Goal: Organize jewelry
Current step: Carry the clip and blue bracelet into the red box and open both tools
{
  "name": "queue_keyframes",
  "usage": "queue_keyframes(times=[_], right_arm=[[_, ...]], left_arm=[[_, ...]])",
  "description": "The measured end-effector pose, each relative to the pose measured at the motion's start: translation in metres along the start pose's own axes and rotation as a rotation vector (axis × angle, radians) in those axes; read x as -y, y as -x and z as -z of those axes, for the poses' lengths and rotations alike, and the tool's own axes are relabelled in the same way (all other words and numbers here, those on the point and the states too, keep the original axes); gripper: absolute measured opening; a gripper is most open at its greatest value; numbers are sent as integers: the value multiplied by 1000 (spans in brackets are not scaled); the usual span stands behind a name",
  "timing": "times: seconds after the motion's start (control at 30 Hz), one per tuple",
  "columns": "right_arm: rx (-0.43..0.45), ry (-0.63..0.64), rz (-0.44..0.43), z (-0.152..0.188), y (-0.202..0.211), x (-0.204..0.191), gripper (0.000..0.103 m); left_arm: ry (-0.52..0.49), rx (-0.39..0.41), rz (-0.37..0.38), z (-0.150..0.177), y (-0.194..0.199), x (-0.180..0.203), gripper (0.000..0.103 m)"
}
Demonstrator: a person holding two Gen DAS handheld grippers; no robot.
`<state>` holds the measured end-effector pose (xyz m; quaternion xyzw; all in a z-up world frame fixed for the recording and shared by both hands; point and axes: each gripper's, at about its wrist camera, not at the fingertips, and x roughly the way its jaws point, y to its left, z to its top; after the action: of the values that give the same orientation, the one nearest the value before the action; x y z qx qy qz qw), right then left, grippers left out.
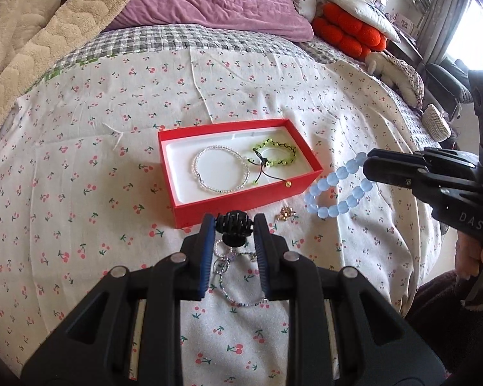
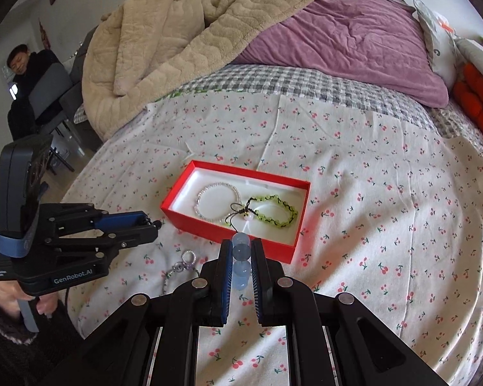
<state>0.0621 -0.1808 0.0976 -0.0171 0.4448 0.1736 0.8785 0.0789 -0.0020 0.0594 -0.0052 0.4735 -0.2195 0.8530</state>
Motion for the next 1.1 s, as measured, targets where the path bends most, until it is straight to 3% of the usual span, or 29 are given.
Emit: queue_keyframes(times=[0.3, 0.77, 1.1], right_arm=[[49, -51, 5, -30, -4, 0, 11], [-26, -82, -63, -63, -69, -12, 11], [-113, -111, 52, -44, -87, 19, 11]], left_arm=[[48, 7, 18, -26, -21, -4, 26], [53, -52, -4, -43, -74, -22, 26], [61, -77, -16, -43, -81, -25, 26]])
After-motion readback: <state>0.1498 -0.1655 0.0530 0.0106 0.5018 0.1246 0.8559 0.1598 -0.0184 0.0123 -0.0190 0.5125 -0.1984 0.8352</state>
